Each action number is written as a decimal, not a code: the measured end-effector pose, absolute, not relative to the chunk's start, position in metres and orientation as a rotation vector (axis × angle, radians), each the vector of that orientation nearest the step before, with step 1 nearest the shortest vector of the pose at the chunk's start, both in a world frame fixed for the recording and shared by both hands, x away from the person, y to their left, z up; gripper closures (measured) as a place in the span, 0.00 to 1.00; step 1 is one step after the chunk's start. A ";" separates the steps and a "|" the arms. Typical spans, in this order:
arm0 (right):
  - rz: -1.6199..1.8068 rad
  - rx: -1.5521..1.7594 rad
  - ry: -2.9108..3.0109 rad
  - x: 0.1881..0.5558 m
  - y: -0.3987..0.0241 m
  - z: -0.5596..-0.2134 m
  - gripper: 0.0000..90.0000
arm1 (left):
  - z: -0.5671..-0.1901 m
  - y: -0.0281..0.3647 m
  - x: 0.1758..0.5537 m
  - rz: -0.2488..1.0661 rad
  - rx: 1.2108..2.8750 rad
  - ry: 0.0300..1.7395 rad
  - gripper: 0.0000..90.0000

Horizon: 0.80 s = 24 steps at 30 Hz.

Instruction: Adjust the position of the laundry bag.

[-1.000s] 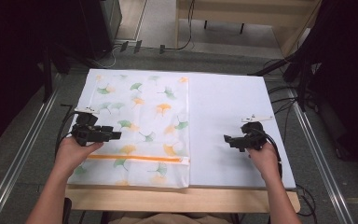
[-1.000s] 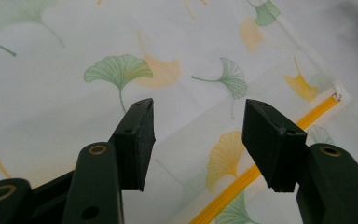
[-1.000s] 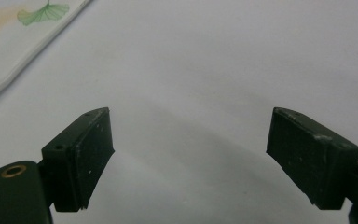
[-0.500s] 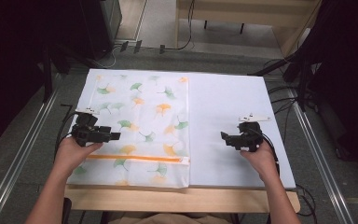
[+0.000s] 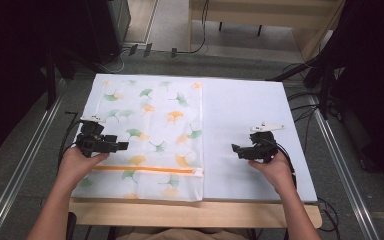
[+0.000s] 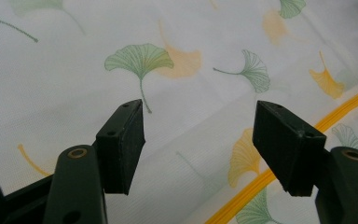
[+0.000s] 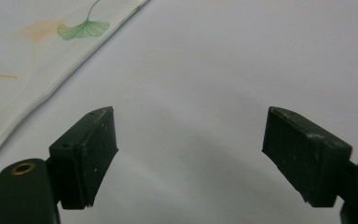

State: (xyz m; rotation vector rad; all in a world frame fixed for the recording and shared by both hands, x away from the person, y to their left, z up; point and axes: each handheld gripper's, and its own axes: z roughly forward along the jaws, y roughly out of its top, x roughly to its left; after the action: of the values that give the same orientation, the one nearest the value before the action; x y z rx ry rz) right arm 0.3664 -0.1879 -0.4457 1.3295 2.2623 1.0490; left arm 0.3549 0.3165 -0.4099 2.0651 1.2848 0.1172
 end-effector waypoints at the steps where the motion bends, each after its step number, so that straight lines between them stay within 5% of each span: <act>1: 1.042 1.324 2.280 0.366 -0.186 -0.446 0.21 | -0.410 0.316 0.355 0.116 2.067 1.286 0.38; 10: 1.068 1.297 2.295 0.365 -0.186 -0.442 0.36 | -0.411 0.316 0.355 0.117 2.087 1.285 0.39; 24: 1.073 1.230 2.322 0.363 -0.177 -0.430 0.34 | -0.409 0.322 0.350 0.114 2.046 1.279 0.46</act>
State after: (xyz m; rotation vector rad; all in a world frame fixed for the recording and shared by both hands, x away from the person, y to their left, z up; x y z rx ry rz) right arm 0.3631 -0.1769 -0.4304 1.2305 2.3219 1.0729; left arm 0.3498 0.3215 -0.4088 2.0456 1.2792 0.1137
